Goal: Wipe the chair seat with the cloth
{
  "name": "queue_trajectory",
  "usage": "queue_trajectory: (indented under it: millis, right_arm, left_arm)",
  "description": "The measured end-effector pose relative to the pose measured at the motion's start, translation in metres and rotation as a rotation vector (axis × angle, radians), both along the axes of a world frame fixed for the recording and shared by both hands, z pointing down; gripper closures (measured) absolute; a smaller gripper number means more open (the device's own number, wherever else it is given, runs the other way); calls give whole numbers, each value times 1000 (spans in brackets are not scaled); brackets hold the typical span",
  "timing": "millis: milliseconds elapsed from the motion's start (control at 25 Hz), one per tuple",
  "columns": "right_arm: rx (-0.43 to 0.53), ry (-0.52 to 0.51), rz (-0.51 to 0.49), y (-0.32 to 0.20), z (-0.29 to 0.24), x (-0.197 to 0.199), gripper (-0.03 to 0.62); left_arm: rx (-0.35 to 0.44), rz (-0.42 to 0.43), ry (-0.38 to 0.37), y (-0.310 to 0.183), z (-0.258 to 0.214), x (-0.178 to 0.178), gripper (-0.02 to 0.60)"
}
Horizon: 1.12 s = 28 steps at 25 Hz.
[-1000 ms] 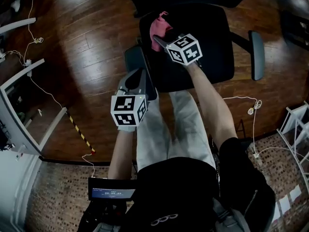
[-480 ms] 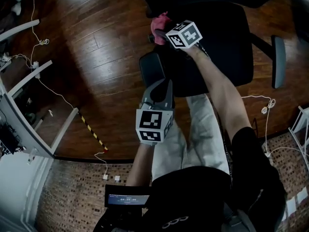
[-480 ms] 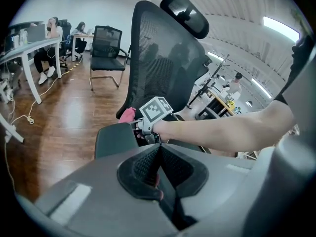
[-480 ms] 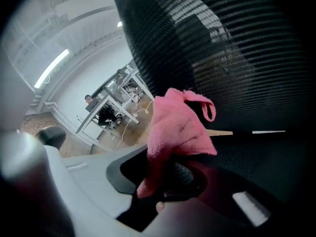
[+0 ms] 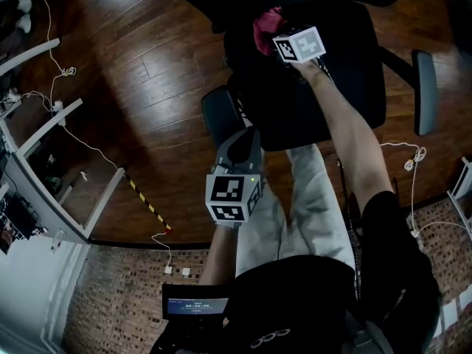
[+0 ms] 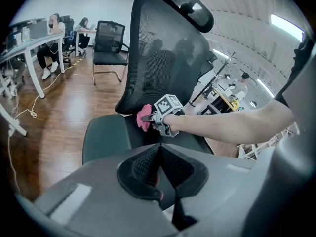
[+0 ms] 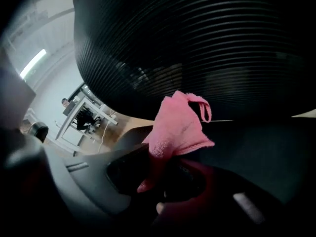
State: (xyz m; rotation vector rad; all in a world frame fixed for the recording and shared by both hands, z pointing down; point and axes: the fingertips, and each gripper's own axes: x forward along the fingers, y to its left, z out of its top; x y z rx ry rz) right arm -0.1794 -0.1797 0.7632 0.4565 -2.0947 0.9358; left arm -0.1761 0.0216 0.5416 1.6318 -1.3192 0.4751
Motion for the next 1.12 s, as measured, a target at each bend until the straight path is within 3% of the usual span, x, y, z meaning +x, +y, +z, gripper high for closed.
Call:
queue_trajectory:
  millis: [680, 1000, 1120]
  right_arm:
    - [148, 326, 303, -108, -1, 229, 519]
    - [308, 622, 385, -132, -26, 304, 519]
    - [408, 779, 342, -130, -40, 316, 520]
  left_arm:
    - [12, 55, 0, -12, -2, 48, 588]
    - [23, 72, 9, -9, -6, 53, 588]
    - [23, 76, 17, -6, -9, 51, 588]
